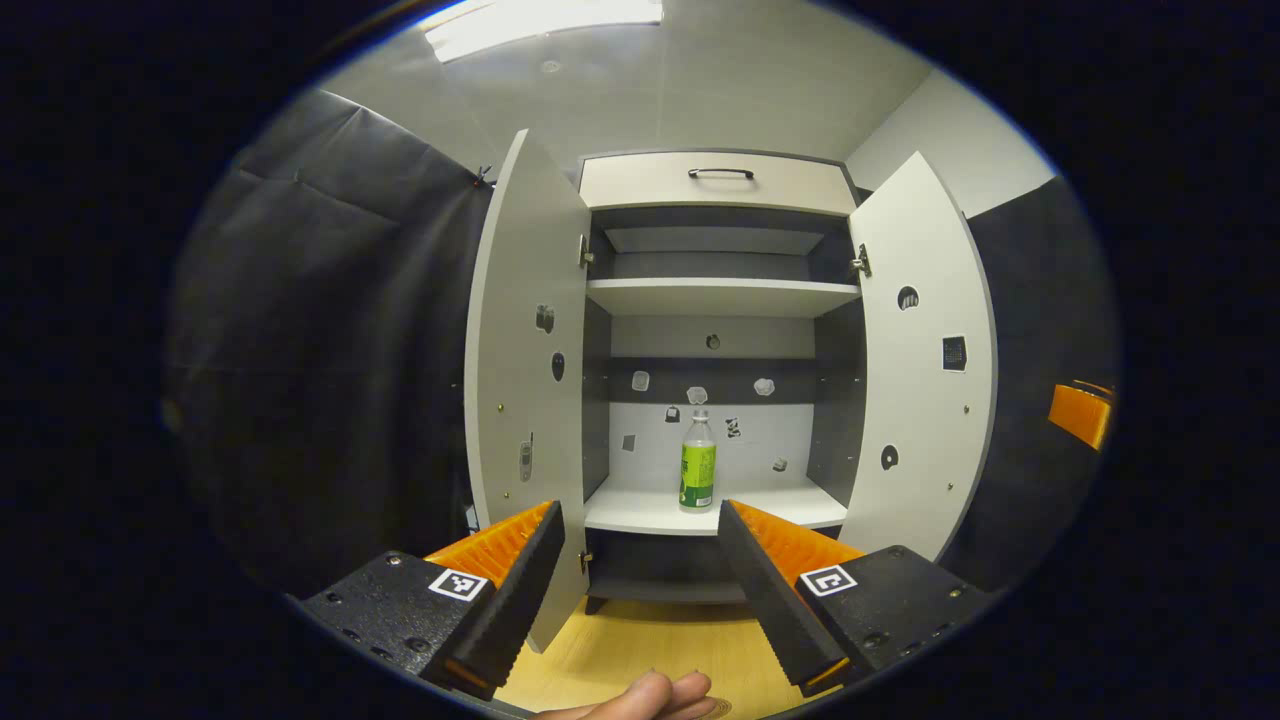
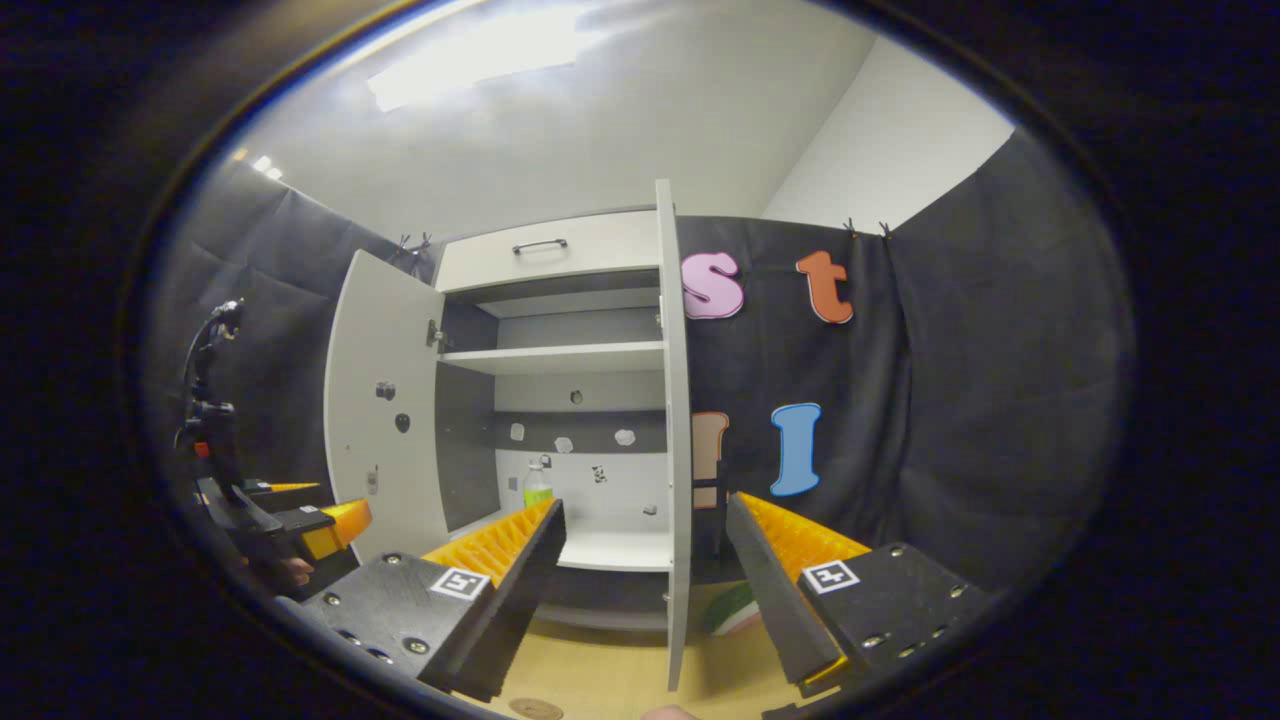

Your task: Grasp the bottle in the cabinet with the left hand and place it on the coaster, then close the right door with the right hand and the left door with the left hand.

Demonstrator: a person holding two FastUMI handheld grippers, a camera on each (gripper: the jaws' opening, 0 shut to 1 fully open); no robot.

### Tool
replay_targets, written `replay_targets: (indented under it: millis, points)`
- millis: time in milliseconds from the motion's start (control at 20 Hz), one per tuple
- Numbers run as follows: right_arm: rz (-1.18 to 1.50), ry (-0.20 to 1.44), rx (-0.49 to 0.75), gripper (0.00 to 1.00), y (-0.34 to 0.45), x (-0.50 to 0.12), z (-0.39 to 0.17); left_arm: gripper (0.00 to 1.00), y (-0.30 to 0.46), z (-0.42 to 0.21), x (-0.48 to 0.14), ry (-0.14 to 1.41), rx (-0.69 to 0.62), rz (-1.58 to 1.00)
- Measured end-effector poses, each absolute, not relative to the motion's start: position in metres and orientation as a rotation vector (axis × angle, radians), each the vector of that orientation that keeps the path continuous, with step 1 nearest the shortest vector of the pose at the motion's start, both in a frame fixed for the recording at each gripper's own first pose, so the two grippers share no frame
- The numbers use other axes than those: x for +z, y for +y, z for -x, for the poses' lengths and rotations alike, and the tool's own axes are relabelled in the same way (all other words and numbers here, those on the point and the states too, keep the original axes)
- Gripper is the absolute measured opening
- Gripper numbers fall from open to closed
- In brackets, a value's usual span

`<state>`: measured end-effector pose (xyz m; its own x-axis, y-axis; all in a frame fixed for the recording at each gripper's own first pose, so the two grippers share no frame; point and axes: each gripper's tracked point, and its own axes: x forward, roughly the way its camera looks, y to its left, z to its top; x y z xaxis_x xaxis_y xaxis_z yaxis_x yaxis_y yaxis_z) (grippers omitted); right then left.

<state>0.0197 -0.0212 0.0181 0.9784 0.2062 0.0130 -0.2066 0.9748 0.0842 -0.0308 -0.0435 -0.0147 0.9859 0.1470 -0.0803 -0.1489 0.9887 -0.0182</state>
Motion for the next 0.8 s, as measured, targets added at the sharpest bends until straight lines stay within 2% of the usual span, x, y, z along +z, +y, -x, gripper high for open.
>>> replay_targets:
  millis: [100, 150, 400, 550, 800]
  points:
    - [-0.076, -0.006, 0.221, 0.94, -0.023, 0.017, -0.022, 0.98, -0.041, 0.032, -0.019, 0.097, 0.164, 0.032]
    - [-0.072, -0.006, 0.234, 0.98, -0.020, 0.017, -0.024, 0.98, -0.041, 0.032, -0.019, 0.105, 0.166, 0.042]
    - [-0.076, 0.002, 0.256, 0.98, -0.006, 0.014, -0.033, 0.97, -0.028, 0.019, -0.029, 0.132, 0.183, 0.035]
    - [-0.087, 0.008, 0.246, 0.98, 0.001, 0.012, -0.035, 0.97, -0.024, -0.003, -0.038, 0.153, 0.174, 0.038]
    - [-0.098, 0.006, 0.214, 0.98, 0.017, 0.013, -0.039, 0.98, -0.034, -0.072, -0.050, 0.178, 0.082, 0.060]
